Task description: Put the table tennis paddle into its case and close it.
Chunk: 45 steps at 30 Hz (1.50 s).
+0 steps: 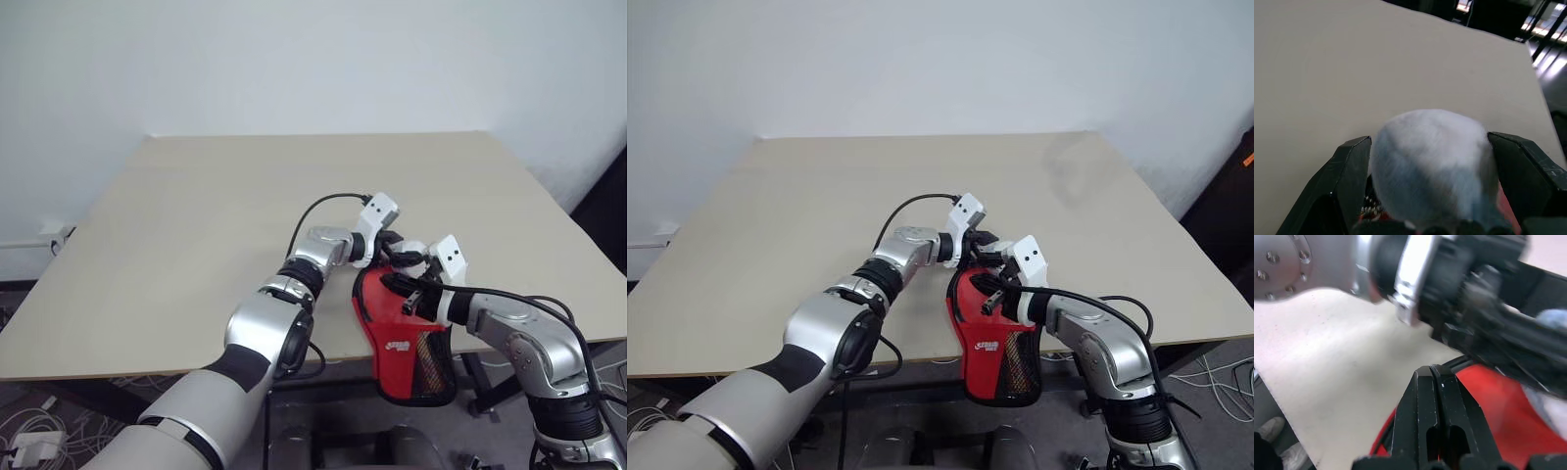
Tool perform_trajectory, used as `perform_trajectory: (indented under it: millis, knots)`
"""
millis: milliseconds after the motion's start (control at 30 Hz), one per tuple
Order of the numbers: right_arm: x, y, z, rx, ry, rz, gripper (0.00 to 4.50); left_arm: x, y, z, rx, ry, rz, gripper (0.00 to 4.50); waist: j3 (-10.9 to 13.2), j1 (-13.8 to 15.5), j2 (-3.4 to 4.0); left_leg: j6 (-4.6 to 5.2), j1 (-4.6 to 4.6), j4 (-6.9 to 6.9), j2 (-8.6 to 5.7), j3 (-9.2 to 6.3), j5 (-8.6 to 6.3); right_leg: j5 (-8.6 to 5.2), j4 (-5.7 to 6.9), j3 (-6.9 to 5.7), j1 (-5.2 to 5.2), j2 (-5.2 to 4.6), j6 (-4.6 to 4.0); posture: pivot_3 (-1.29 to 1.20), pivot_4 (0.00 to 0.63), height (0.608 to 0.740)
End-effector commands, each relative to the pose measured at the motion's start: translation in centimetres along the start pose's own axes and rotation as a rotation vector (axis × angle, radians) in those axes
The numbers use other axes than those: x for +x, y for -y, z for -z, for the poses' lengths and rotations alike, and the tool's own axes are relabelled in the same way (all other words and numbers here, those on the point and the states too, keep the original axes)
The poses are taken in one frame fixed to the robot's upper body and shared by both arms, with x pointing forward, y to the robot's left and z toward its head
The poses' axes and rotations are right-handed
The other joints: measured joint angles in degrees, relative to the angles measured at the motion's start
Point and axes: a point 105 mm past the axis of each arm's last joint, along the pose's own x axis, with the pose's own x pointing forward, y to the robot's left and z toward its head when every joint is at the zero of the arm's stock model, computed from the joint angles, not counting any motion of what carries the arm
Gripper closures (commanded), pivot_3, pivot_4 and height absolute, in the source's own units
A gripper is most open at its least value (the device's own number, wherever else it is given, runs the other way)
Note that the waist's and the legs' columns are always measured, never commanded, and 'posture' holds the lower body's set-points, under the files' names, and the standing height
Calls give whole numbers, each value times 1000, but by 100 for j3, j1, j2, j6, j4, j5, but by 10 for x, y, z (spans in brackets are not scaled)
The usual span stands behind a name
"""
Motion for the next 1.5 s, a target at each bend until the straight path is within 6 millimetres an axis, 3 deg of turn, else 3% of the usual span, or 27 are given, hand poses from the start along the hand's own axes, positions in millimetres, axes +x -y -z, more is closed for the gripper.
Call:
perform_trajectory:
  millis: [33,200,233,300,400,500,633,800,1000,1100,1200,1400,1500]
  knots:
    - [-1,-5,-11,-65,28,-37,4500,-15,-7,-35,73,71,-6,516,0,-1,0,0,0,0,0,0,0,0,0,0,0,0,0,0,0,724]
    - [-7,-5,-11,-94,23,-56,4500,-42,-19,-45,83,91,14,516,0,1,0,0,0,1,0,1,0,0,0,0,0,0,0,0,0,724]
    - [-9,-2,-13,-92,32,-48,4323,-47,-23,-45,81,92,7,326,0,1,0,0,0,2,0,1,0,0,1,0,1,1,0,0,0,724]
    - [-13,4,-22,-85,69,-32,3894,-58,-27,-39,80,69,18,0,0,4,0,0,0,2,0,1,0,0,1,0,1,1,0,0,0,724]
    - [-18,13,-33,-70,114,-2,2869,-65,-28,-30,100,23,37,0,0,3,-1,0,0,4,0,3,0,0,1,0,2,1,1,0,0,724]
    - [-23,35,-50,-28,176,97,1835,-74,-24,-12,139,-50,106,0,0,0,-1,0,0,5,0,5,0,0,1,1,3,1,1,0,0,724]
    - [-27,56,-61,17,229,189,1835,-79,-14,2,161,-90,195,0,0,0,0,-4,0,6,2,11,1,5,5,2,0,1,-6,0,0,724]
    - [-25,80,-65,66,238,305,1835,-77,17,32,260,-167,345,0,0,-2,3,-33,-1,8,2,21,19,15,8,13,-3,2,-22,0,0,724]
    - [-12,86,-56,71,196,352,1835,-49,45,41,272,-127,362,0,0,-1,3,-30,-3,10,2,21,17,14,7,17,-2,2,-20,0,0,724]
    - [-6,92,-53,74,174,394,1835,-29,50,41,278,-96,304,0,0,1,4,-28,-2,10,2,21,17,12,7,18,-1,3,-16,0,0,724]
    - [-3,95,-50,76,156,410,1804,-18,53,38,252,-81,284,563,0,-4,5,-27,-2,10,1,21,18,11,7,19,-1,3,-12,0,0,724]
    - [4,97,-42,97,103,423,1804,-9,55,61,266,-212,279,2570,-1,-18,7,-15,-2,10,5,22,11,10,7,19,-2,8,-10,0,0,724]
    - [10,103,-31,161,48,449,1804,-10,58,75,258,-255,298,2570,-2,-16,8,-14,-2,10,5,19,10,10,7,17,0,8,-10,0,0,724]
